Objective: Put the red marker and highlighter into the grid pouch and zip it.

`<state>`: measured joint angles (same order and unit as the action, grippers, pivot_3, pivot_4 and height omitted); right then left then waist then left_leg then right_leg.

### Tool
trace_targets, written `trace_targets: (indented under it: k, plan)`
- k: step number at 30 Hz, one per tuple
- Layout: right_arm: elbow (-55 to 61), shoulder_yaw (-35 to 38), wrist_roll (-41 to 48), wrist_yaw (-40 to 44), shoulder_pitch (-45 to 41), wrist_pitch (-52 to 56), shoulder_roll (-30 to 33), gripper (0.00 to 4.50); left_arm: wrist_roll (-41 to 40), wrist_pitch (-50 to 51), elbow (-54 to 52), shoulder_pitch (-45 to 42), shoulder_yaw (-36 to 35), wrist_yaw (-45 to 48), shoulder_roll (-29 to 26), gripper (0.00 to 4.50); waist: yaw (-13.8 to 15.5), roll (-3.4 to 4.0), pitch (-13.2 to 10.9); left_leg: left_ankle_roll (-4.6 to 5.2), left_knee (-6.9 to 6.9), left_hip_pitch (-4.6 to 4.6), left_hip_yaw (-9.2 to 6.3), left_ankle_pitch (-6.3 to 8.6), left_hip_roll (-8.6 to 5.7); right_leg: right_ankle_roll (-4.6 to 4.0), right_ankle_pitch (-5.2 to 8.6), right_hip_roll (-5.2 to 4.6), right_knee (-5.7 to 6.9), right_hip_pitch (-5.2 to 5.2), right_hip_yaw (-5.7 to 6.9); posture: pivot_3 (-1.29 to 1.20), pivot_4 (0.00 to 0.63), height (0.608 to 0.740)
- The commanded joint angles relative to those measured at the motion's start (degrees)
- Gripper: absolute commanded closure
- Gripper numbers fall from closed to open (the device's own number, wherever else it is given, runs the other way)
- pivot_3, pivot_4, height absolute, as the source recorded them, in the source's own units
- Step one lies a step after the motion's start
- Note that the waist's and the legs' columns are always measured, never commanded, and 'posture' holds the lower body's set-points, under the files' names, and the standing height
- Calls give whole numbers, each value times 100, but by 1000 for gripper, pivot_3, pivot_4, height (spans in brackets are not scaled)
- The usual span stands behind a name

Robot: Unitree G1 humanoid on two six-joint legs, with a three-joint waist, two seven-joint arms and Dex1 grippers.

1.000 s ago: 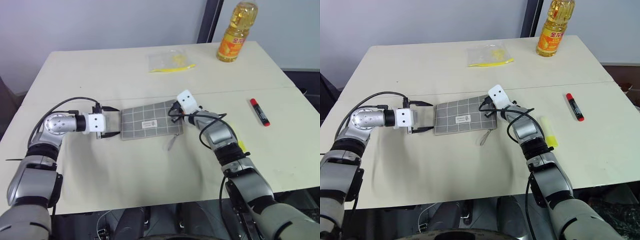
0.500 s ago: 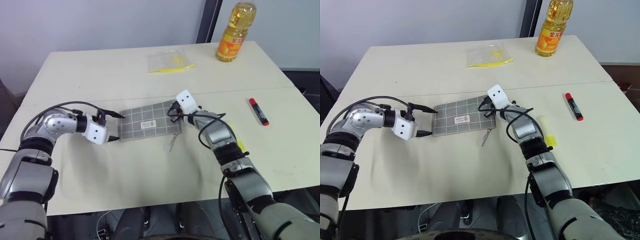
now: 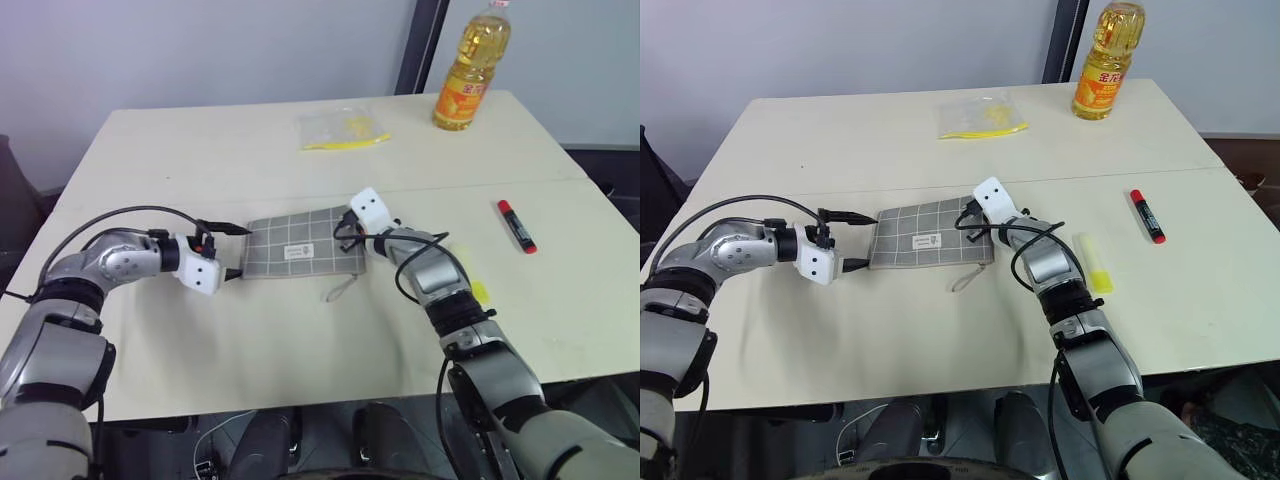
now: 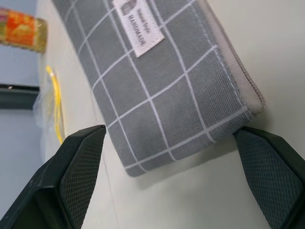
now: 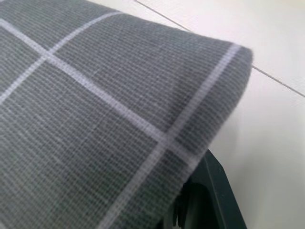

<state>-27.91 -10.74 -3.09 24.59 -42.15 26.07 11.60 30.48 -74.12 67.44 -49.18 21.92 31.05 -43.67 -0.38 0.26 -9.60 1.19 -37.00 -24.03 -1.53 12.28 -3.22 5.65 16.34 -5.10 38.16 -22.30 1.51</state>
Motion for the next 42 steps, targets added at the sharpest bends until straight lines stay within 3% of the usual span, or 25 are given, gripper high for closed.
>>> trace_targets:
  k: [1,5,14,32,36,42]
  plan:
    - [359,-31,16,70,17,12,-63,4467,-101,89,192,232,213,338,327,0,4,3,2,0,0,0,0,0,0,0,0,-1,0,0,0,0,150,740]
    - [364,-6,9,73,38,21,-35,4467,-356,74,213,188,175,591,405,0,15,4,3,0,1,-1,1,0,-1,0,0,-5,-3,0,-1,0,150,740]
    - [605,151,104,161,208,175,93,4467,-2078,302,-111,129,-262,2200,798,0,73,2,1,0,-1,-44,1,0,-1,-1,0,-11,-14,-34,-3,0,150,740]
    - [1316,221,274,474,685,607,354,4467,-3243,555,-919,609,-565,3096,917,0,-41,-5,-4,0,19,-59,2,1,0,-1,1,-10,-24,-52,-3,0,150,740]
    - [1290,227,265,441,676,590,365,4500,-3319,596,-974,745,-612,3118,832,1263,-38,-6,-5,0,19,-59,2,1,0,-2,1,-11,-25,-52,-4,0,150,740]
    - [1615,524,293,257,768,506,560,4500,-3660,896,-1351,875,-777,3235,879,4421,-17,-6,-6,0,19,-60,2,1,0,-2,1,-13,-29,-51,-4,0,150,740]
